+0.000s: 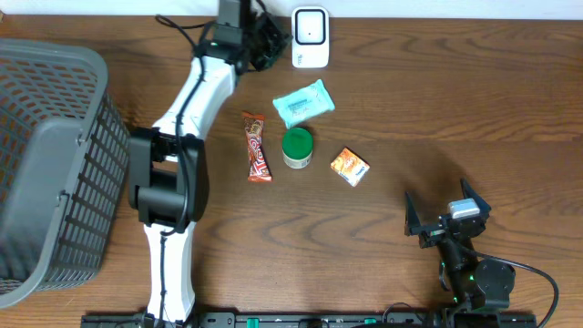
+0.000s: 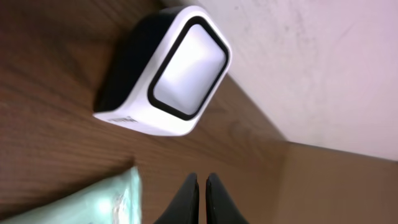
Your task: Scan the item barcode
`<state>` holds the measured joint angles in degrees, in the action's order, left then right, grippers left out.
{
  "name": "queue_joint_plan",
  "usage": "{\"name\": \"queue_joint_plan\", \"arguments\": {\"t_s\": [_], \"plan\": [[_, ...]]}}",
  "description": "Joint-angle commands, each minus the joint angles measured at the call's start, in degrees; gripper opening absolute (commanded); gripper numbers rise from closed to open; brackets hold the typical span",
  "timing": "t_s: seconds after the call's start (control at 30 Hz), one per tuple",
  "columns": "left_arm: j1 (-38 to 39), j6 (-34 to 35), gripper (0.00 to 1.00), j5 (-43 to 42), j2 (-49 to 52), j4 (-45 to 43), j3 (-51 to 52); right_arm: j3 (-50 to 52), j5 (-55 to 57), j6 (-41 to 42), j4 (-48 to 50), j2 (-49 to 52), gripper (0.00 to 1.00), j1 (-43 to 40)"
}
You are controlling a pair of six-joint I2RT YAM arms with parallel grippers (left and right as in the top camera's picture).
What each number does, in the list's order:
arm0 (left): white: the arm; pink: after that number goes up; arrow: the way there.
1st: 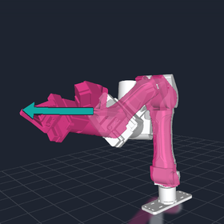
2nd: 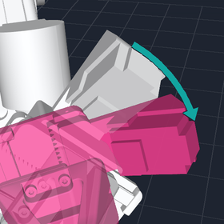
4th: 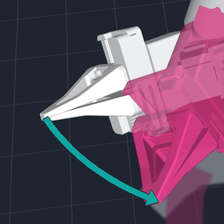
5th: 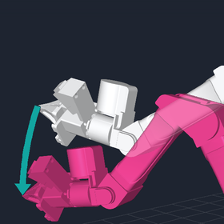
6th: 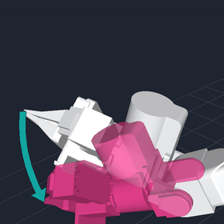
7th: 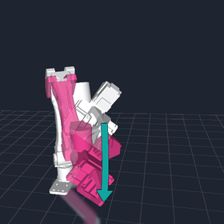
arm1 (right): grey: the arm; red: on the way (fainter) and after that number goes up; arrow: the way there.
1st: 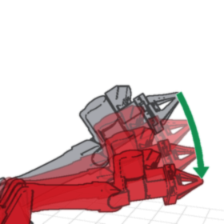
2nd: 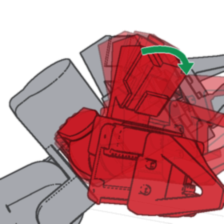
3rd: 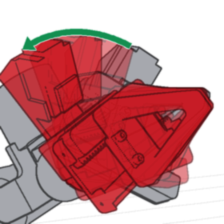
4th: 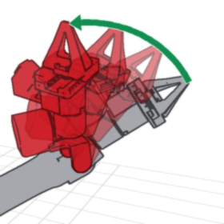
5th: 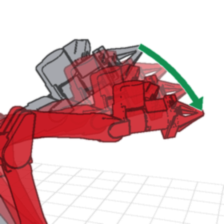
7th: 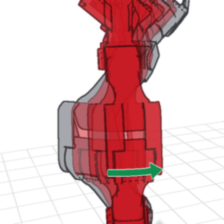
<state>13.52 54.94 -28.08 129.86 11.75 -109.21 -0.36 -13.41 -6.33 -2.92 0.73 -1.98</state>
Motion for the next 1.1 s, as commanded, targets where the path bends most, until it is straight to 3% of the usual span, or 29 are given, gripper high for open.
{"name": "queue_joint_plan", "arguments": {"t_s": [0.0, 0.1, 0.27, 0.4, 0.6, 0.8, 0.87, 1.07], "plan": [[0.7, -6.7, 0.07, 6.7, -0.2, 0.0, -0.8, 0.0, 0.0, -0.2, -0.3, -0.1, 0.99, 0.6], [0.6, -6.7, 0.09, 6.7, -0.3, 1.0, -0.8, 0.0, 0.0, -0.2, -0.3, -0.1, 0.99, 0.6], [0.7, -11.9, 0.54, 5.2, -1.2, 4.7, -0.8, 0.0, 0.0, -0.2, -0.3, -0.1, 0.99, 0.6], [0.7, -24.7, 0.80, 5.2, -2.9, 10.3, -0.8, 0.0, 0.0, -0.2, -0.3, -0.1, 0.99, 0.6], [1.6, -57.2, 0.86, 6.6, -4.0, 21.7, -0.9, 0.0, 0.0, -0.2, -0.3, -0.1, 0.99, 0.6], [3.1, -80.7, 0.90, 20.3, -4.0, 28.1, -0.9, 0.0, 0.0, -0.2, -0.3, -0.1, 0.99, 0.6], [3.9, -85.2, 0.93, 22.2, -4.0, 27.6, -0.9, 0.0, 0.0, -0.2, -0.3, -0.1, 0.99, 0.6], [6.1, -90.0, 0.97, 22.2, -3.8, 24.6, -0.9, 0.0, 0.0, -0.2, -0.3, -0.1, 0.99, 0.6]]}}
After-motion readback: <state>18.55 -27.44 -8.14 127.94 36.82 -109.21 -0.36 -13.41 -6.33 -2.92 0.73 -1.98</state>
